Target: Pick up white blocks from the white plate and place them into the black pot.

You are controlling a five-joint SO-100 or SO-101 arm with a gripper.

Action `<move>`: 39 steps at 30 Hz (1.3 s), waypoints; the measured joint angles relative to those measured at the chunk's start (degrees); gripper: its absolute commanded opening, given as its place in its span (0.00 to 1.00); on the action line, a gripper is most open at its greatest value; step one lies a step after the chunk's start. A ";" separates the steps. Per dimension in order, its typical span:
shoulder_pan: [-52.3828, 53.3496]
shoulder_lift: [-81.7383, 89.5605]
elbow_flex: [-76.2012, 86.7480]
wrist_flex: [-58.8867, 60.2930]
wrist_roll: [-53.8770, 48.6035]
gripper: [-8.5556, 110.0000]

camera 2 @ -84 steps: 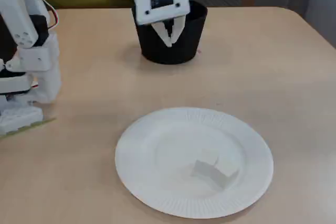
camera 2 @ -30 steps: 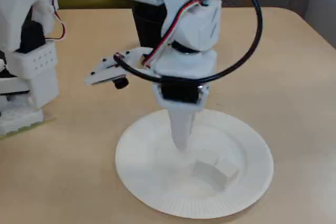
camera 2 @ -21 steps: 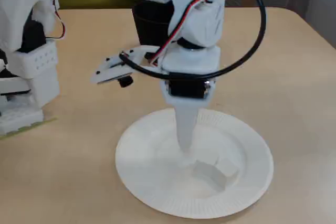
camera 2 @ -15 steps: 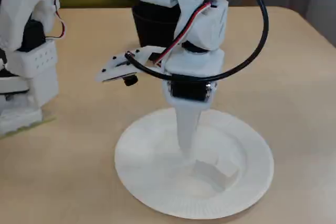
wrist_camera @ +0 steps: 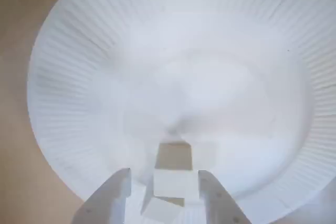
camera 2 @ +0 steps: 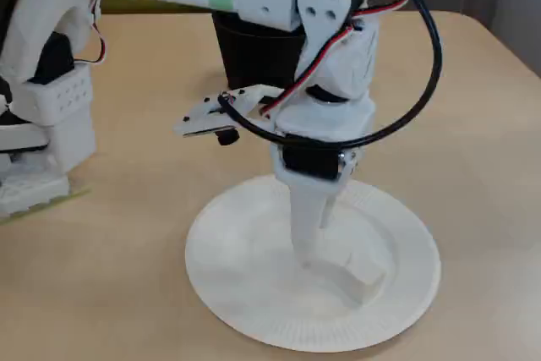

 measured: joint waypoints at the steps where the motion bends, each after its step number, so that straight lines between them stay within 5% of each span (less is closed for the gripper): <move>1: 0.00 -0.62 -0.70 0.00 0.09 0.23; 29: -1.49 -14.77 -15.03 0.00 4.48 0.21; 39: -0.88 -16.44 -17.84 0.00 2.64 0.05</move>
